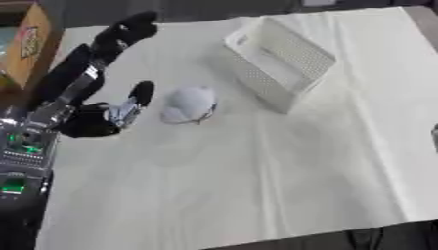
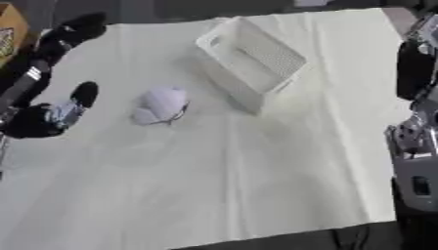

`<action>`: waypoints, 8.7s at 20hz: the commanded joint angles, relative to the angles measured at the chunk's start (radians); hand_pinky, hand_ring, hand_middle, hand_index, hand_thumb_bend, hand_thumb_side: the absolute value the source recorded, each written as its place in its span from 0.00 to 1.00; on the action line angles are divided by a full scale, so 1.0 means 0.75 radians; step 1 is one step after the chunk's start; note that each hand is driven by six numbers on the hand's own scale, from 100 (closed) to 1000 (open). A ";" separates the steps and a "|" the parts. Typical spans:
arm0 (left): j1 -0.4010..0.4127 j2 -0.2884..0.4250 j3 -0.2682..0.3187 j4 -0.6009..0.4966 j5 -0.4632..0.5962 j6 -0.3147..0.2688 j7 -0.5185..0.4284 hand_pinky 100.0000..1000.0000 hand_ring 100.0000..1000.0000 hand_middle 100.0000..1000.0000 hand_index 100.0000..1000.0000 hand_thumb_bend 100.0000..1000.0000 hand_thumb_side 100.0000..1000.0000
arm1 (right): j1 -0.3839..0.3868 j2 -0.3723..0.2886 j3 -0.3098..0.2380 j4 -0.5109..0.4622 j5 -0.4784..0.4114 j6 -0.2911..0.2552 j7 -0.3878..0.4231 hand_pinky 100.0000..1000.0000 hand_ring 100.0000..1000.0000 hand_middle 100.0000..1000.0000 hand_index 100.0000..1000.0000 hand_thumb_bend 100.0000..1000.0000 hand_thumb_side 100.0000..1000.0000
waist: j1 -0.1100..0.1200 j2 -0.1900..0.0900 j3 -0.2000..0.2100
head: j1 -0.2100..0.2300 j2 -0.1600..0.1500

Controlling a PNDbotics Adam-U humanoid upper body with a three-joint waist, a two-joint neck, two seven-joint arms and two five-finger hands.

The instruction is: Pick up objects on the table and place them in the box.

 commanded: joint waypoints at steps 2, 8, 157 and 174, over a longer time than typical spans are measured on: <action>-0.061 0.035 -0.039 0.024 -0.031 -0.041 -0.029 1.00 0.97 1.00 1.00 0.00 0.79 | -0.022 -0.002 0.005 -0.032 0.012 -0.006 0.007 0.42 0.52 0.67 0.73 0.00 0.86 | -0.002 -0.022 -0.007 | -0.005 -0.004; -0.074 0.036 -0.091 0.078 -0.116 -0.124 -0.036 1.00 0.98 1.00 1.00 0.00 0.78 | -0.020 -0.002 0.004 -0.033 0.011 -0.005 0.007 0.42 0.52 0.67 0.72 0.00 0.86 | -0.003 -0.022 -0.010 | 0.006 -0.004; -0.426 0.048 -0.202 0.547 -0.252 -0.134 0.382 0.00 0.00 0.00 0.28 0.00 0.63 | 0.036 -0.029 0.000 -0.020 -0.092 -0.046 -0.001 0.40 0.49 0.61 0.72 0.00 0.88 | 0.036 -0.013 -0.056 | -0.021 -0.063; -0.799 0.023 -0.253 0.708 -0.217 -0.151 0.327 0.00 0.00 0.00 0.24 0.00 0.34 | 0.034 -0.028 0.017 -0.049 -0.064 -0.067 0.005 0.40 0.49 0.61 0.72 0.00 0.88 | 0.098 -0.023 -0.124 | -0.012 -0.096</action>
